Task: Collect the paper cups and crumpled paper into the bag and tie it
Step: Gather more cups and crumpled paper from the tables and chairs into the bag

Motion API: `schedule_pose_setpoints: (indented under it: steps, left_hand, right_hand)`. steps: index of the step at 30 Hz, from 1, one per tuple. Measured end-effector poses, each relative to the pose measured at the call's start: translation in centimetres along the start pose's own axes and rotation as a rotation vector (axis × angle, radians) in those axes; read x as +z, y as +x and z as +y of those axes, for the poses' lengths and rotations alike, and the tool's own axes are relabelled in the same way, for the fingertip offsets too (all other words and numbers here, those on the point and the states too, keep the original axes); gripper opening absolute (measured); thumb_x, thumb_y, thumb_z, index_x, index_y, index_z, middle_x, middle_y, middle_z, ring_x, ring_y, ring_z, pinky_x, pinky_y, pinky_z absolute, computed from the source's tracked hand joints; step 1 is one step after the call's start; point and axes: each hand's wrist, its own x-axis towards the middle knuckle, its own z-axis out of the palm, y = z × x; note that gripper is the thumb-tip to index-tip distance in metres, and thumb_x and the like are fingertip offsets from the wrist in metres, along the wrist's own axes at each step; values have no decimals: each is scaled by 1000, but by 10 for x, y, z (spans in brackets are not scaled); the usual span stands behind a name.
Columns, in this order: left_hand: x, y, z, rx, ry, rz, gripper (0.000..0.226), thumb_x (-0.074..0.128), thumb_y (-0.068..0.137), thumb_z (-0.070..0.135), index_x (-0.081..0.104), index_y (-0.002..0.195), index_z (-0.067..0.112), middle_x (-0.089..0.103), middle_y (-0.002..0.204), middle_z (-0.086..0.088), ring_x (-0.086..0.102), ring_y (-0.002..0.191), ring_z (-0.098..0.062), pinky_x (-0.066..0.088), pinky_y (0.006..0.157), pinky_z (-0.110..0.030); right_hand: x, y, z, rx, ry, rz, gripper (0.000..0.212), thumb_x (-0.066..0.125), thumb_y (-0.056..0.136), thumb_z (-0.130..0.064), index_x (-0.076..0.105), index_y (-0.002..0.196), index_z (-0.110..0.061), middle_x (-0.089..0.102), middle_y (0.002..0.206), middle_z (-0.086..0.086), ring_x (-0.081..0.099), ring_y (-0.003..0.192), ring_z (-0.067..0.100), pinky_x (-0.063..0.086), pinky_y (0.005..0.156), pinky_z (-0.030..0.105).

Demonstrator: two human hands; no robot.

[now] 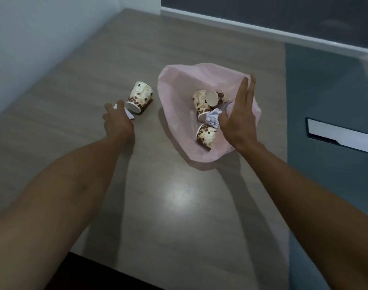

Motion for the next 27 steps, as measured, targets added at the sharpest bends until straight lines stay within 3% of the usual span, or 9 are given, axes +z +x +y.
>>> schedule_pose_setpoints:
  steps: [6,10,12,14,17,19,22,24,27]
  left_hand:
    - [-28,-56,45,-40,-351,262,62,63,86,43,38,138,19,58,130,-11,61,112,-37,49,86,-45]
    - [-34,-92,89,444,-450,111,53,71,86,40,46,123,10,64,109,-10,63,86,-29,48,67,-34]
    - [-29,-97,112,590,-386,32,53,68,90,45,47,123,10,63,109,-10,63,88,-27,53,70,-39]
    - [-18,-93,130,587,-236,8,60,60,89,62,51,122,13,62,115,-8,61,96,-29,51,81,-44]
    - [-1,-86,132,619,78,4,70,49,85,77,54,123,19,51,140,-6,53,117,-30,45,94,-46]
    - [-2,-85,123,649,68,44,60,49,86,66,57,123,19,46,149,-8,47,127,-30,40,100,-46]
    - [-20,-74,112,587,-51,190,44,54,84,41,57,117,14,53,133,-11,51,120,-31,39,96,-45]
    - [-29,-52,99,441,-105,259,37,55,80,25,57,113,9,56,121,-16,54,111,-37,43,91,-48]
    - [-28,-11,70,223,-100,173,51,59,81,17,52,130,9,46,140,-19,49,121,-43,43,99,-50]
  right_hand:
    - [-15,-7,-9,85,21,-62,97,61,86,4,4,163,-11,-8,171,2,42,112,34,58,68,46]
    - [-30,-3,-16,131,34,-108,99,61,87,5,1,163,-14,-12,170,-2,48,111,39,58,67,48]
    - [-35,0,-19,129,37,-110,99,62,86,5,2,163,-13,-12,170,0,42,115,36,59,70,47]
    - [-37,3,-19,117,43,-103,99,61,86,5,2,163,-13,-12,170,1,36,117,34,59,69,46]
    - [-38,2,-17,103,43,-103,101,62,85,5,1,163,-14,-13,170,-2,49,111,39,59,66,45]
    - [-39,0,-16,108,52,-107,99,62,87,4,1,163,-13,-13,170,0,39,116,34,59,70,43]
    - [-41,1,-16,128,52,-109,95,62,88,1,3,162,-11,-11,171,2,21,118,26,56,74,41]
    - [-38,5,-17,124,48,-106,98,62,87,2,3,163,-13,-11,171,1,22,117,26,58,73,44]
    - [-28,9,-15,103,46,-78,99,62,85,3,4,163,-13,-10,171,1,29,115,27,58,67,46]
